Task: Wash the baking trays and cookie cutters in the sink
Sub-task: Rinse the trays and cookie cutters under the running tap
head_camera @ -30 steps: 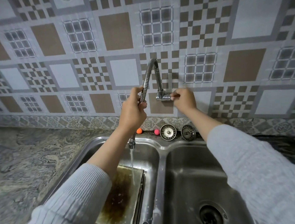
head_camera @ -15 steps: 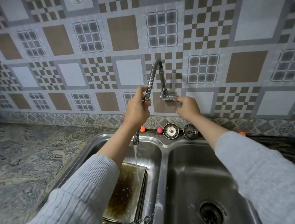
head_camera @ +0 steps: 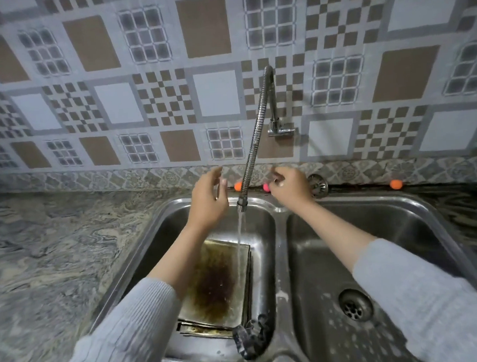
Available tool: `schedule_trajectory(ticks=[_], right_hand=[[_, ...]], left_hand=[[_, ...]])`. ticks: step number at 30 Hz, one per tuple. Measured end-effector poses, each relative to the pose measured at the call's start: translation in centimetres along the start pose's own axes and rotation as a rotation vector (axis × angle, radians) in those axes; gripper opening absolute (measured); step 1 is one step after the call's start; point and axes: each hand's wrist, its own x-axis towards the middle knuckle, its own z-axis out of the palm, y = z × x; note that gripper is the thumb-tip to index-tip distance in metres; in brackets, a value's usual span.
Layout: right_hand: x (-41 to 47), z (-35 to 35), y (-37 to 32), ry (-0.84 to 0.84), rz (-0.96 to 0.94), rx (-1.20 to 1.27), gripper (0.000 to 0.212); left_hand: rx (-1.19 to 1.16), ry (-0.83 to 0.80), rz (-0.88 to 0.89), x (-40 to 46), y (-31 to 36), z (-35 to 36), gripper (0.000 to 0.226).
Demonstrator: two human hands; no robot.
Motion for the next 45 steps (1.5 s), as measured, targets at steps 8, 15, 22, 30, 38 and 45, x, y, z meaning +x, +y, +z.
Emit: schedule_trajectory(ticks=[8,15,22,30,38,45], right_hand=[[-9.7,10.9,1.8,-0.022,0.498,0.031,0.016],[-14.7,17.5,2.7,-0.136,0.827,-0.002,0.020],[-15.5,20.9,4.8,-0.222,0.841,-0.104,0.040],[-14.8,22.1,5.9,-0.188,0.899,-0.304,0.018],[-14.0,21.8,6.4,-0.246,0.883,-0.293,0.015],[-14.0,18.4,4.1,-0.846,0.641,-0.564,0.048]], left_hand=[[0.153,-0.309,-0.238,-7.4,-12.5,-1.7,0.035],[0.317,-0.580,-0.433,-11.4,-19.4,-1.5,0.043],[0.237,-0.666,-0.515,-13.1,-22.2,-0.1,0.037],[0.210,-0.531,-0.582,-12.2,-22.8,0.0,0.043],[0.177,-0.527,-0.594,-12.3,-22.9,-0.2,0.055],[0.180,-0.549,-0.515,-13.3,-22.1,0.9,0.053]])
